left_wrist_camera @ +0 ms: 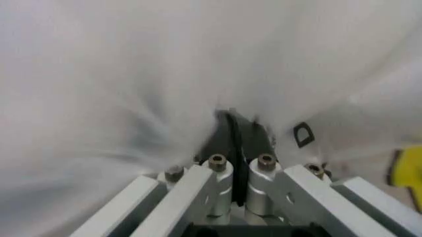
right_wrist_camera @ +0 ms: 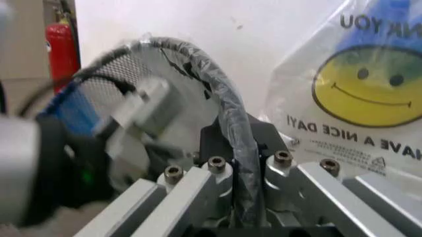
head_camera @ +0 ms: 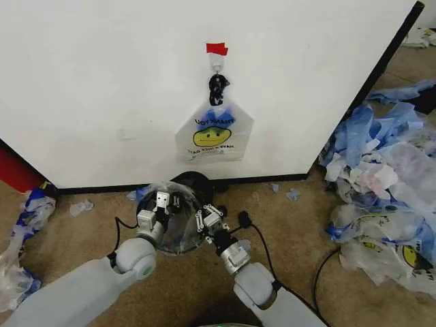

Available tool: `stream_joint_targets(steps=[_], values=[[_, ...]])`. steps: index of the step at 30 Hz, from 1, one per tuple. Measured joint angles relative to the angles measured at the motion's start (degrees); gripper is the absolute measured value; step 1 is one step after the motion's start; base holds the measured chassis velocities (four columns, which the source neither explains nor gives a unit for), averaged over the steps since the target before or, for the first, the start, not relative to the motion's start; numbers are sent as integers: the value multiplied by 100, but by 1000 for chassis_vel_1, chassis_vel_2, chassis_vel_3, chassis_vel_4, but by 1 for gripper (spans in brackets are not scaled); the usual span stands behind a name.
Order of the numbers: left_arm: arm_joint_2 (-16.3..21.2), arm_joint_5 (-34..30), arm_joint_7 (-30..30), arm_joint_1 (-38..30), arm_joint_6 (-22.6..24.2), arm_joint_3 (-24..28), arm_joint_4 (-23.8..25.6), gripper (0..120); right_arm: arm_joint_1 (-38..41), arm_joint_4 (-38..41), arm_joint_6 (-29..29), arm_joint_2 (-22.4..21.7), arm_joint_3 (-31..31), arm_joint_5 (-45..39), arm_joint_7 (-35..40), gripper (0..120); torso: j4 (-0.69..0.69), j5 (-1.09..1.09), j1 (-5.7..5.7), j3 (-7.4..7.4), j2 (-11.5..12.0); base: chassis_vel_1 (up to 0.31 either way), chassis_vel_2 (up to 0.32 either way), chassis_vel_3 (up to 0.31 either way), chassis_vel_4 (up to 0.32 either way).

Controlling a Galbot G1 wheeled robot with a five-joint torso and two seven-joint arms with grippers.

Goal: Pick up the garbage bag from the wall and place it over the trash bin.

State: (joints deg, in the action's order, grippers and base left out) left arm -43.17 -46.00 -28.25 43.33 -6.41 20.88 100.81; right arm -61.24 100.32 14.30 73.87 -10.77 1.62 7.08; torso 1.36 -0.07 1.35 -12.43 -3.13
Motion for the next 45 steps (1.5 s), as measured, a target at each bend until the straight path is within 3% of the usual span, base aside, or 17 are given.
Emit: stream_joint_targets(steps=[17,34,45], values=[[-246,9,-5,-146,-57,143,-329,0,-48,129,-8,24,-73,55,-12,0,-1,0,0,0,0,0,0,0,0],[-82,137,127,193,-164,-147,-221,0,152,-28,-33,3,134,-227,24,0,-1,0,0,0,0,0,0,0,0],[-267,7,423,289,-524,18,-92,0,261,-107,-105,32,159,-327,57,0,0,0,0,0,0,0,0,0,0]])
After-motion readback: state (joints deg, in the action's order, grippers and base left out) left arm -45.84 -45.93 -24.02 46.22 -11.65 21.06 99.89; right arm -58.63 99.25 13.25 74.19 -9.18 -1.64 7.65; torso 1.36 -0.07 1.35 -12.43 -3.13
